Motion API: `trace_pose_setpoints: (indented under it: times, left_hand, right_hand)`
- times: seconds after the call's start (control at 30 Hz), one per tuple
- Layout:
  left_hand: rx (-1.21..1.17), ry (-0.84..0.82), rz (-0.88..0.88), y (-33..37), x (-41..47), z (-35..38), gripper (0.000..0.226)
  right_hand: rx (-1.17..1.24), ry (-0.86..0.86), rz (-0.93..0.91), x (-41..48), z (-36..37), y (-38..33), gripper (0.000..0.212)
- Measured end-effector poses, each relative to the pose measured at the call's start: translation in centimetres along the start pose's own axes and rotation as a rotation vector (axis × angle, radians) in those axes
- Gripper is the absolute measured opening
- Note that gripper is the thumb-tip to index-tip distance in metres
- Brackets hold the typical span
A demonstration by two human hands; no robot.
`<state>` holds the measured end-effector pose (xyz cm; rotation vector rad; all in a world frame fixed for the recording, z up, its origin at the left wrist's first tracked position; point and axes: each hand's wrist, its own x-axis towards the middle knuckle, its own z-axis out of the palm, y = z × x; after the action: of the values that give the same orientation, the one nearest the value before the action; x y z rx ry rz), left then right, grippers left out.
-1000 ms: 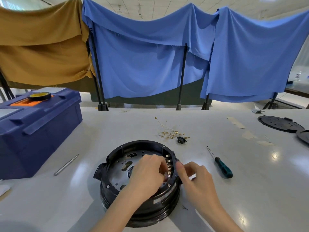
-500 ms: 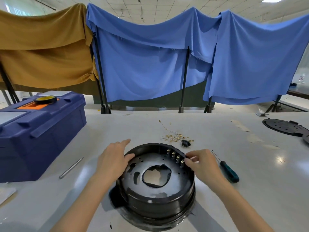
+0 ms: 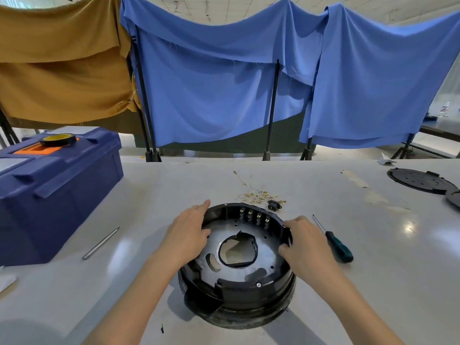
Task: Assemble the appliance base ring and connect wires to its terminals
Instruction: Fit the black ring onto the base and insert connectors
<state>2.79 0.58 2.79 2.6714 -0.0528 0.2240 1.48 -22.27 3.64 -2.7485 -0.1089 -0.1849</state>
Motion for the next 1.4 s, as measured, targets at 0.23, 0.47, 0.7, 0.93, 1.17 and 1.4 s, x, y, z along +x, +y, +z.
trace_pose_setpoints:
  times: [0.23, 0.47, 0.7, 0.93, 1.17, 1.4]
  left_hand:
    - [0.688, 0.219, -0.072, 2.2, -0.6, -1.1, 0.045]
    - [0.321, -0.063, 0.058, 1.6, 1.0, 0.4, 0.065]
    - [0.297, -0.063, 0.05, 1.7, 1.1, 0.8, 0.057]
    - [0.514, 0.234, -0.088, 2.6, 0.3, -0.2, 0.049]
    - [0.299, 0.187, -0.184, 1.0, 0.2, 0.6, 0.049]
    - [0.186, 0.057, 0.041, 1.4, 1.5, 1.1, 0.04]
  right_hand:
    - [0.276, 0.001, -0.193, 5.5, 0.8, 1.5, 0.043]
    - [0.454, -0.071, -0.295, 5.7, 0.2, 0.1, 0.039]
    - [0.135, -0.036, -0.055, 0.6, 0.1, 2.2, 0.045]
    - [0.256, -0.025, -0.167, 5.5, 0.7, 2.1, 0.041]
    - [0.478, -0.072, -0.157, 5.8, -0.1, 1.3, 0.035]
    - [0.193, -0.059, -0.056, 1.1, 0.1, 2.1, 0.017]
